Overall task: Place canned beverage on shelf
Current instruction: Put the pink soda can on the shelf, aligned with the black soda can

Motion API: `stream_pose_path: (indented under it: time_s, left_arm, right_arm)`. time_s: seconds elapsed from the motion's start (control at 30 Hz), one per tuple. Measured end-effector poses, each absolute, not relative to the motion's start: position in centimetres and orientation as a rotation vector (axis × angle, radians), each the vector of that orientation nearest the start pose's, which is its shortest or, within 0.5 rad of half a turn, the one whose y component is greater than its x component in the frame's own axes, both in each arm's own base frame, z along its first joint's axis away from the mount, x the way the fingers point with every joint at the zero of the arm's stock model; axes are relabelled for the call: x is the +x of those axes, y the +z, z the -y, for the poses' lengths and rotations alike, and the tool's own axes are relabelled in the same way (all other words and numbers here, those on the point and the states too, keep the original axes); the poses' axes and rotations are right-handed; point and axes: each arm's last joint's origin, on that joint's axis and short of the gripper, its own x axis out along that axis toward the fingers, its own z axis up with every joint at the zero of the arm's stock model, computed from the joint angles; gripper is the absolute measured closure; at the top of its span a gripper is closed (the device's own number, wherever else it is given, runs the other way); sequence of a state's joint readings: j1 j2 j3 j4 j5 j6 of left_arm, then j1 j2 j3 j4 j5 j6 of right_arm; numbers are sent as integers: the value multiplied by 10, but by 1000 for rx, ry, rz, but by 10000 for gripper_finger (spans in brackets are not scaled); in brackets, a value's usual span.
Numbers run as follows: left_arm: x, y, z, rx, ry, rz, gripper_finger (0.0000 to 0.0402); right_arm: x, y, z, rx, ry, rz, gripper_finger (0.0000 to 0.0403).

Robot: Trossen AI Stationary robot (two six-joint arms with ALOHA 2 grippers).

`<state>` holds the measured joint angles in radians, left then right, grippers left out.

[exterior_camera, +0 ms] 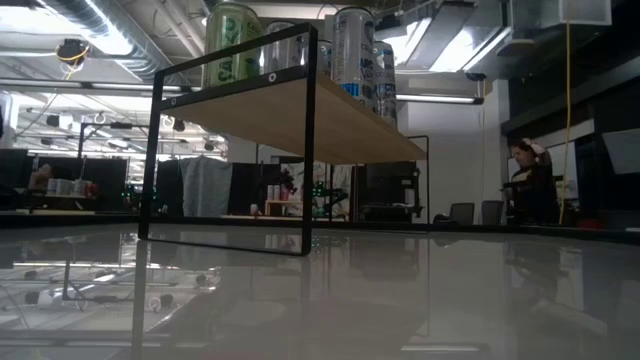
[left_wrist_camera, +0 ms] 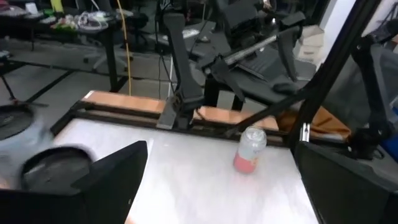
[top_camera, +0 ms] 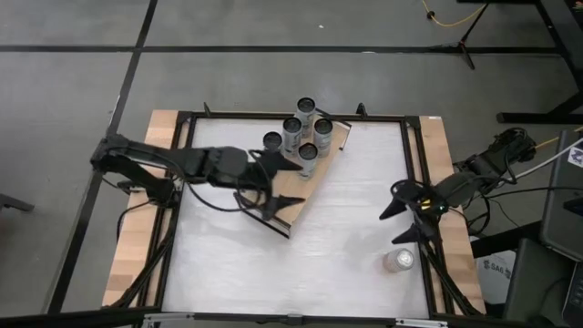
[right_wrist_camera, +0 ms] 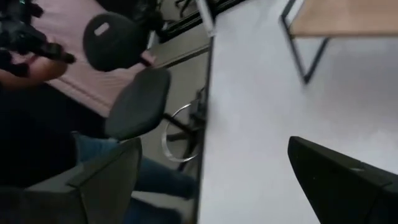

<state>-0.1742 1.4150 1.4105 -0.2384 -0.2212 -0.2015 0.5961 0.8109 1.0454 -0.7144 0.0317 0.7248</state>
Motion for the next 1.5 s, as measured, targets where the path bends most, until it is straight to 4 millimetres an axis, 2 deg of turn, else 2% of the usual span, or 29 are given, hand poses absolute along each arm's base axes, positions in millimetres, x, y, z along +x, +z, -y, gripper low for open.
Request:
stream_pose_path:
  time_s: [0.33, 0.53, 0.73, 0.93, 1.13, 1.5]
  left_arm:
    - [367, 367, 75, -172, 21, -136, 2]
    - [384, 355, 83, -184, 51, -69, 2]
    - [386, 352, 86, -181, 97, -66, 2]
    - [386, 352, 86, -181, 98, -60, 2]
    - [386, 353, 86, -181, 98, -58, 2]
    - [386, 353, 85, -180, 122, -55, 2]
  right_arm:
    - [140, 351, -101, 604, 475, -856, 10]
    - [140, 336, -104, 601, 456, -1038, 10]
    - [132, 328, -111, 586, 429, -1173, 10]
    - [120, 319, -133, 497, 377, -1214, 10]
    - [112, 302, -154, 385, 248, -1282, 11]
    - [114, 271, -180, 232, 133, -1422, 11]
